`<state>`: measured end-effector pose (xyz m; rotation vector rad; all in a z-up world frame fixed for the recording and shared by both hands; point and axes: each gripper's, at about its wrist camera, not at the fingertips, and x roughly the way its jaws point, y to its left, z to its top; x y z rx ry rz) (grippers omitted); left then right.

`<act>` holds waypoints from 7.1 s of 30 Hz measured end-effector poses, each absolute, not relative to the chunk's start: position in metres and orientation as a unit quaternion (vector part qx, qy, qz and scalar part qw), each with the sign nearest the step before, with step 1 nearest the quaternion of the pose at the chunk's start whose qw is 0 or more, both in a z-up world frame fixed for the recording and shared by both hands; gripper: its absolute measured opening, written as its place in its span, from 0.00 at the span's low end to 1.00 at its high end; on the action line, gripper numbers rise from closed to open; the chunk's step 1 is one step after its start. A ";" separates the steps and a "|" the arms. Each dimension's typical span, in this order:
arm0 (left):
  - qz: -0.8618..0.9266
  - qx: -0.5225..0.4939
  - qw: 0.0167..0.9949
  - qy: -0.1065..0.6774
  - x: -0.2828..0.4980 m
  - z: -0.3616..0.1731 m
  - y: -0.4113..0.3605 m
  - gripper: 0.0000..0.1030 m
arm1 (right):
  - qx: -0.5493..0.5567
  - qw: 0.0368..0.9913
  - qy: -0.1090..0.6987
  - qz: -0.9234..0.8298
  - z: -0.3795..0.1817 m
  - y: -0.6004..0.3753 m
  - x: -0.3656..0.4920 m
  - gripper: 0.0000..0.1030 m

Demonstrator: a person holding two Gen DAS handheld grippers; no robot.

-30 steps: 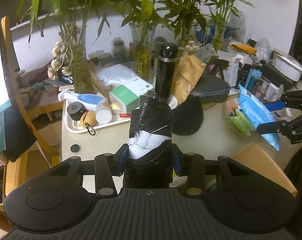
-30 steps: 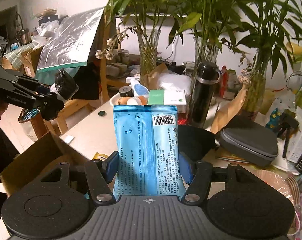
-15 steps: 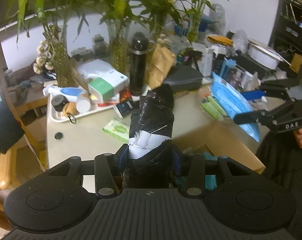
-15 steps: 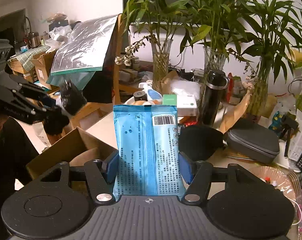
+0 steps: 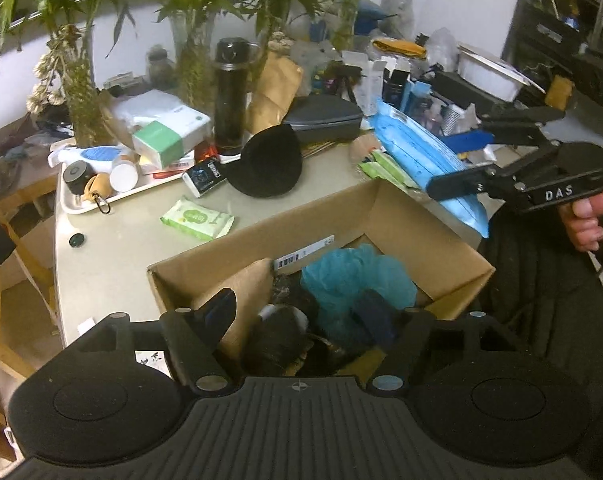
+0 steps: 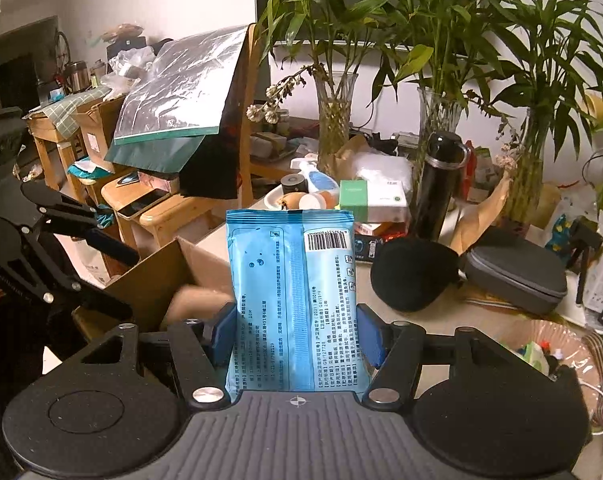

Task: Organize soft objects
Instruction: 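Lower the bundle and blue packet into the box and open both grippers, then move the right gripper to the black foam pad while the left approaches the green wipes packet, then close the right gripper on the black half-round foam pad, then lift the foam pad with the right gripper while the left reaches the green wipes packet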

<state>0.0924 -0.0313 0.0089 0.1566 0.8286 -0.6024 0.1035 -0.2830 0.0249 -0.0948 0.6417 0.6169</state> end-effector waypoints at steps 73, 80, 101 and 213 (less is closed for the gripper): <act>-0.251 0.024 0.914 0.317 0.117 0.033 -0.020 0.66 | -0.116 0.913 0.278 0.275 0.045 -0.262 0.117 1.00; -0.254 0.023 0.919 0.302 0.121 0.033 -0.021 0.66 | -0.040 0.922 0.286 0.257 0.048 -0.278 0.131 1.00; -0.245 -0.001 0.918 0.312 0.167 0.012 -0.004 0.66 | 0.017 0.926 0.311 0.212 0.003 -0.297 0.186 1.00; -0.183 0.051 0.922 0.338 0.267 -0.041 -0.006 0.66 | 0.028 0.942 0.288 0.170 -0.039 -0.315 0.260 0.25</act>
